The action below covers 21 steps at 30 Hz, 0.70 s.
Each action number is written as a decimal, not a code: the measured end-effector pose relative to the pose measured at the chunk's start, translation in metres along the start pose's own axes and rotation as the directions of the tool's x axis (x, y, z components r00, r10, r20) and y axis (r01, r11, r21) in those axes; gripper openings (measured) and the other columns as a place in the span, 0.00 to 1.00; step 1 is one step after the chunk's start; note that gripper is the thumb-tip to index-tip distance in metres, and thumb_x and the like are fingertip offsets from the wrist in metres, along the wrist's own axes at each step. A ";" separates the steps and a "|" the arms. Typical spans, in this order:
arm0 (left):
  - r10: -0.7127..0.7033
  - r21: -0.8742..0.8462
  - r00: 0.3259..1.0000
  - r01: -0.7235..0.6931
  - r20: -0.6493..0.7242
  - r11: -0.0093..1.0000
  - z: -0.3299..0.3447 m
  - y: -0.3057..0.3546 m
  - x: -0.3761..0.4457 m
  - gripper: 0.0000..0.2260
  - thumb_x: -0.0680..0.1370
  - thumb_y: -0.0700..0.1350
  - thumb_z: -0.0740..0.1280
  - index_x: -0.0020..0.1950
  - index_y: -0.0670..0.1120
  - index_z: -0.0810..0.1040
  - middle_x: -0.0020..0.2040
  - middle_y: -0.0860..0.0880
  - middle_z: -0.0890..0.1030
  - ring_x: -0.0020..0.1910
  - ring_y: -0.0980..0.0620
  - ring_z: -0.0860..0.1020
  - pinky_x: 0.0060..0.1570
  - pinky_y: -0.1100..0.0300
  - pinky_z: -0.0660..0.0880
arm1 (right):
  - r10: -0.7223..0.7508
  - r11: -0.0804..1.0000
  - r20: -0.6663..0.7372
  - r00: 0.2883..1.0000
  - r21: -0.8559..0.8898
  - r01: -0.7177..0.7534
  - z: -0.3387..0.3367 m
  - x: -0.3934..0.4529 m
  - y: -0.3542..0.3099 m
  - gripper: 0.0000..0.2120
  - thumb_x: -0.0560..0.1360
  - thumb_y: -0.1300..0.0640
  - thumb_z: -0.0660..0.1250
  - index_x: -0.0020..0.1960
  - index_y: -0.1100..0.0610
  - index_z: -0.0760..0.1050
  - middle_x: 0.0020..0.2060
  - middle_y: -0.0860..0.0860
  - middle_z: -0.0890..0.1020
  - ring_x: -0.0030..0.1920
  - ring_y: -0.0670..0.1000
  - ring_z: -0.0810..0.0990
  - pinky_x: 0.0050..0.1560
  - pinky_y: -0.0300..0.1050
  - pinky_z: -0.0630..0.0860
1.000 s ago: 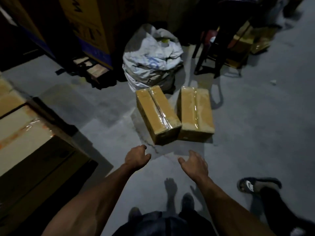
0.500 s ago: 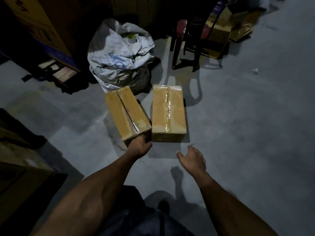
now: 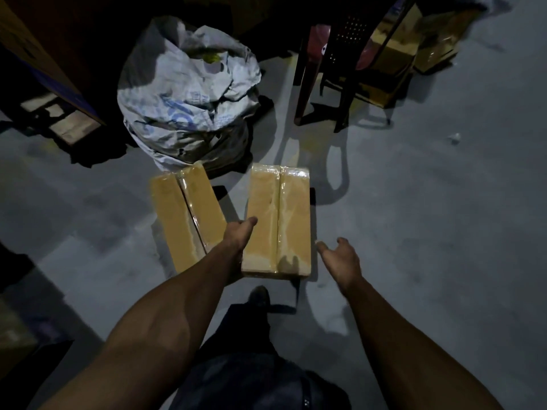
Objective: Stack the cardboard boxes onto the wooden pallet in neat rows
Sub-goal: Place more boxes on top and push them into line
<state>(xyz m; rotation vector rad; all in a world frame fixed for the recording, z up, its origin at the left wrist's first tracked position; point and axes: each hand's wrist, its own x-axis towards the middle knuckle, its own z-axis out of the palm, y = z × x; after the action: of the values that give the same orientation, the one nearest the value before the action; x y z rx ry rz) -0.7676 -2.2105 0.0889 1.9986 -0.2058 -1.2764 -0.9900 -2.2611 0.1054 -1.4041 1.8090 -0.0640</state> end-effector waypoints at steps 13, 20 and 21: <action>-0.241 -0.264 0.965 0.207 -0.106 0.942 0.066 0.076 0.138 0.30 0.79 0.55 0.68 0.73 0.36 0.68 0.69 0.38 0.74 0.66 0.39 0.73 0.63 0.52 0.70 | 0.100 0.990 0.196 0.975 0.077 -0.117 -0.002 0.206 -0.068 0.40 0.78 0.40 0.68 0.80 0.59 0.56 0.78 0.58 0.63 0.76 0.61 0.64 0.73 0.53 0.64; -0.304 -0.191 0.922 0.262 -0.240 0.946 0.128 0.023 0.260 0.31 0.73 0.60 0.69 0.66 0.39 0.76 0.61 0.39 0.80 0.59 0.38 0.78 0.64 0.42 0.74 | 0.125 0.992 0.262 0.957 -0.028 -0.122 0.058 0.354 -0.027 0.42 0.75 0.38 0.69 0.80 0.57 0.58 0.76 0.58 0.66 0.74 0.62 0.67 0.72 0.59 0.66; -0.295 -0.151 0.921 0.264 -0.255 0.953 0.135 0.012 0.275 0.29 0.74 0.60 0.69 0.65 0.39 0.77 0.61 0.39 0.80 0.59 0.38 0.78 0.64 0.43 0.74 | 0.141 0.990 0.269 0.953 -0.051 -0.132 0.072 0.371 -0.016 0.43 0.74 0.37 0.70 0.80 0.57 0.58 0.76 0.57 0.67 0.73 0.62 0.68 0.72 0.59 0.67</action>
<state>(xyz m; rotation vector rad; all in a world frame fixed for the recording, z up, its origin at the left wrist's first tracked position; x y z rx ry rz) -0.7420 -2.4224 -0.1311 2.1314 0.2919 -1.1327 -0.9460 -2.5424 -0.1443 -1.2395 1.6761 0.2220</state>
